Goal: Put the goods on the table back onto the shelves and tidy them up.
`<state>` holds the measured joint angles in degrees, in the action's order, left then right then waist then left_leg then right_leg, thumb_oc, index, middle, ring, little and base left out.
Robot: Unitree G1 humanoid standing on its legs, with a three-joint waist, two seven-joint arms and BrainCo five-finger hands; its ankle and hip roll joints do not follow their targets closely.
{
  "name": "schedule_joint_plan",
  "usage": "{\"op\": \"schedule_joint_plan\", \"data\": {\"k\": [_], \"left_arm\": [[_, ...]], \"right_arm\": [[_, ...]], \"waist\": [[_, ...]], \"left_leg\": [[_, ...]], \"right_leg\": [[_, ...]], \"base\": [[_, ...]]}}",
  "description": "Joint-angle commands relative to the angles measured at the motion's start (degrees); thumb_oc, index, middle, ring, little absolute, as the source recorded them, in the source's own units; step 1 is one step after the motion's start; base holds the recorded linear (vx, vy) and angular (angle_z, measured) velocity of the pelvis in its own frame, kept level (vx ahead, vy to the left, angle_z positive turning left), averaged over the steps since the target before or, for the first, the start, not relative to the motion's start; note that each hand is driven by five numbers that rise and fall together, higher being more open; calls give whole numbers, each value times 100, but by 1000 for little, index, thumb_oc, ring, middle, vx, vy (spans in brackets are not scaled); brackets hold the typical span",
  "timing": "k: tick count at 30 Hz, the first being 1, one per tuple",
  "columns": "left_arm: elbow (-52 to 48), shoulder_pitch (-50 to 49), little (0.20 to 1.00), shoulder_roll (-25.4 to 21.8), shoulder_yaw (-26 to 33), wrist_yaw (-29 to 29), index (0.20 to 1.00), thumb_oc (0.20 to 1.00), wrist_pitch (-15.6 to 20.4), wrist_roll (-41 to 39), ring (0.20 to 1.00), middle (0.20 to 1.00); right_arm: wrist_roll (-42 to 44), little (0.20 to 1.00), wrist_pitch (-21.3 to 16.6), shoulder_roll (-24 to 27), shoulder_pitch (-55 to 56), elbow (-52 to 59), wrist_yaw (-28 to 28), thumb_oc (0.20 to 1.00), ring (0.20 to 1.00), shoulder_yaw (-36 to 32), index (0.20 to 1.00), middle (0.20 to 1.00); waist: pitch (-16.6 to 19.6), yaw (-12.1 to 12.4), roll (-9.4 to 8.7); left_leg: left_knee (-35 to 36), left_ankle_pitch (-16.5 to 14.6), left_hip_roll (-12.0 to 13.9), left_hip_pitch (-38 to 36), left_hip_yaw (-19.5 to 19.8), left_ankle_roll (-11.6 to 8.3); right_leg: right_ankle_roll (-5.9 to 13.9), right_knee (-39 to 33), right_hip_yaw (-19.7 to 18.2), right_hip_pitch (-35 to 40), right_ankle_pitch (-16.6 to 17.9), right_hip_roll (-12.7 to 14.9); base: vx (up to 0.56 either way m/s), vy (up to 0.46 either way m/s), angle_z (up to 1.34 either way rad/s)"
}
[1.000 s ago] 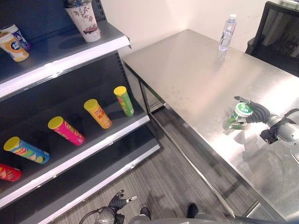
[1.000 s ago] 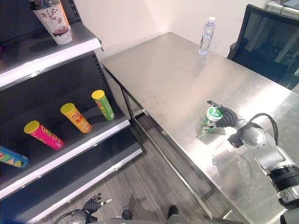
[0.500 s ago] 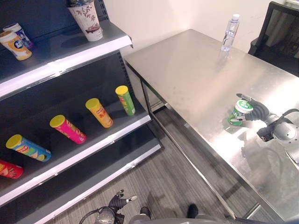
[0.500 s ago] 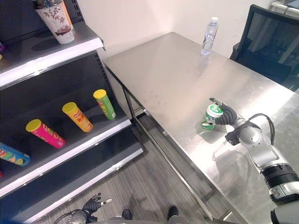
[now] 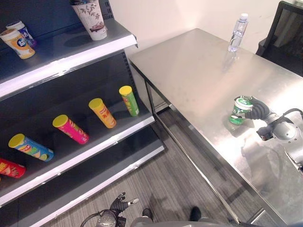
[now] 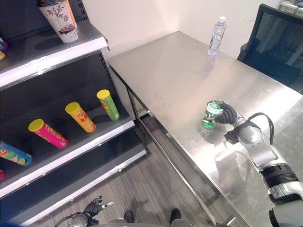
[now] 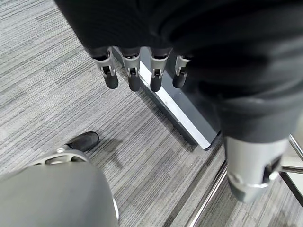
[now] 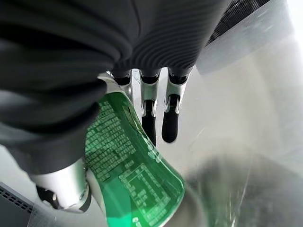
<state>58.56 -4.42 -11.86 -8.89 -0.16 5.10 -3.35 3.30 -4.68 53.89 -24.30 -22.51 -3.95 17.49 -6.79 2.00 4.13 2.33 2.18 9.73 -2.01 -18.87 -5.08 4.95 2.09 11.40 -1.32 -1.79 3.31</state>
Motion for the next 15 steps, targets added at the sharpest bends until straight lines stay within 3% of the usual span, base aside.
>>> {"op": "schedule_joint_plan", "data": {"k": [1,8,15], "left_arm": [[15,291,1000,-67,-48,66,1000,1000,94,65,1000,1000],[10,307,1000,-80,5,103,1000,1000,85,91,1000,1000],[-4,329,1000,-56,251,220,1000,1000,127,67,1000,1000]], "right_arm": [[-136,200,-128,-34,-222,-92,100,200,200,74,200,200],[-231,200,-222,133,-69,318,260,200,200,-242,200,200],[-35,200,-691,371,71,2053,721,200,200,-1308,200,200]], "waist": [[26,206,-87],[28,174,-82],[73,149,-91]], "left_leg": [[-242,-358,215,-316,-1,-549],[-239,-367,215,-338,-14,-542],[-255,-399,209,-369,3,-535]], "right_leg": [[525,521,-271,-22,-742,80],[544,502,-293,-9,-734,83],[555,528,-330,9,-767,87]], "base": [[0,0,0],[0,0,0],[1,-10,0]]}}
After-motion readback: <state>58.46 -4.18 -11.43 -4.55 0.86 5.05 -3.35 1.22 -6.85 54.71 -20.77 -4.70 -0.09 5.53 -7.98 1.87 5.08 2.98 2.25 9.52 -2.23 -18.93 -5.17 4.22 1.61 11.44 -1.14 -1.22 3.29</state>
